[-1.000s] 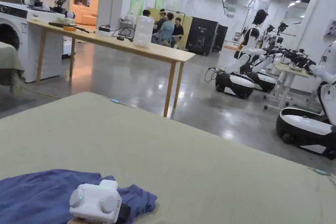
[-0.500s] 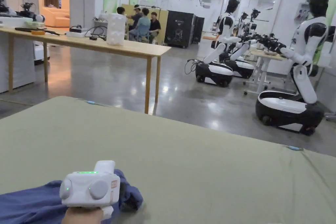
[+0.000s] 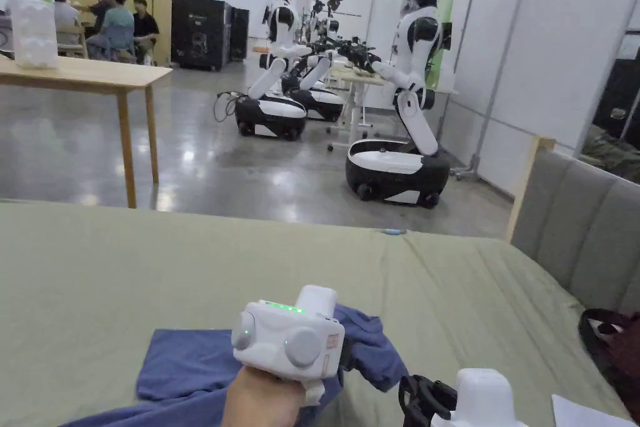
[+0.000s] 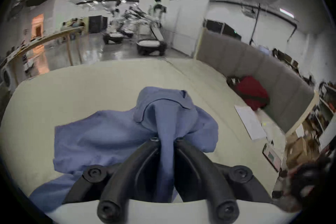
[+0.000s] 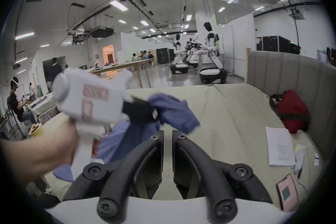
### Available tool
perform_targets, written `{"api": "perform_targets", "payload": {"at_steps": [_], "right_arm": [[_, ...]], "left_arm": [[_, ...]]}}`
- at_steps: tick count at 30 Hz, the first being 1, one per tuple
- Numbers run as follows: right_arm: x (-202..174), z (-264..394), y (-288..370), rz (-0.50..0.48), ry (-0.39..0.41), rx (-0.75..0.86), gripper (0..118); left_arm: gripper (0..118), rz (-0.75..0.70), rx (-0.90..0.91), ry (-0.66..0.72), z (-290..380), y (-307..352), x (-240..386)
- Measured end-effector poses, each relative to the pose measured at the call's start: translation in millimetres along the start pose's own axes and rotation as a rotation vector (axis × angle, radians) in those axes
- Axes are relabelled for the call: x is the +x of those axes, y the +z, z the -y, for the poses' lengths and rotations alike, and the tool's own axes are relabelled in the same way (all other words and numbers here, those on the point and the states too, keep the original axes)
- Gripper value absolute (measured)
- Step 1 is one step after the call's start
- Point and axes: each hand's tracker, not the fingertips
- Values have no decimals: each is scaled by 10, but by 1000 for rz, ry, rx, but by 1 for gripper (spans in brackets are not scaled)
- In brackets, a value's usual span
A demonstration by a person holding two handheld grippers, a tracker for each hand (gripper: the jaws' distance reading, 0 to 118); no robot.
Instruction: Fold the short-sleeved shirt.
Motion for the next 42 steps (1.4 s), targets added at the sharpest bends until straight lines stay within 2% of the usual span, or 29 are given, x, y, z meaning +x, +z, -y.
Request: {"api": "perform_targets", "payload": {"at_steps": [3,5,7,8,9,10,11,13,15,18,21,23,24,25,26,28,30,31,33,35,38,42], "right_arm": [[294,98,51,47,-13,-6,11],[351,91,158,68,-15,-11,11],[446,132,191,79,-13,-10,11],[479,156,191,85,-12,-8,11],[495,154,206,90,-10,-5,11],[500,142,228,93,-3,-2,11],[489,127,257,95,9,3,11],[414,85,316,101,26,24,11],[259,36,397,101,65,52,11],[13,7,493,95,121,74,11],[-211,-4,593,51,77,72,11],[-371,19,655,38,57,72,11],[-434,29,639,31,50,74,11],[-508,48,652,15,36,73,11],[-563,63,656,4,24,70,11],[-673,87,639,-15,11,57,11],[-781,134,632,-31,17,46,11],[-821,158,640,-40,29,37,11],[-863,216,630,-55,52,27,11],[-890,266,601,-63,66,17,11],[-899,321,483,-72,61,-8,11],[-853,429,266,-72,45,-50,11]], "left_arm": [[5,-44,-106,-29,394,-444,217],[5,-53,-146,-16,593,-679,221],[11,-44,-119,25,676,-645,222],[24,-36,-106,26,675,-591,206],[55,-38,-90,22,657,-514,205],[103,-54,-48,5,650,-379,227],[113,-54,71,-26,649,-93,254],[111,-106,175,-83,592,373,271],[112,-112,307,-166,734,1105,283],[113,-224,401,-227,978,1916,107],[113,-365,402,-203,1373,2562,-270],[110,-389,333,-123,1693,2844,-619],[98,-394,284,-91,1798,2921,-754],[45,-415,257,-43,1890,2968,-951],[0,-428,248,-19,1969,3029,-1051],[0,-482,255,-14,2037,3137,-1161],[0,-372,239,126,2033,3229,-1422],[0,-380,225,180,2013,3291,-1594],[0,-504,168,181,1957,3377,-1937],[0,-544,95,259,1855,3395,-2422],[0,-579,8,357,1794,3305,-2887],[0,-542,-41,390,1769,2952,-3207]]}}
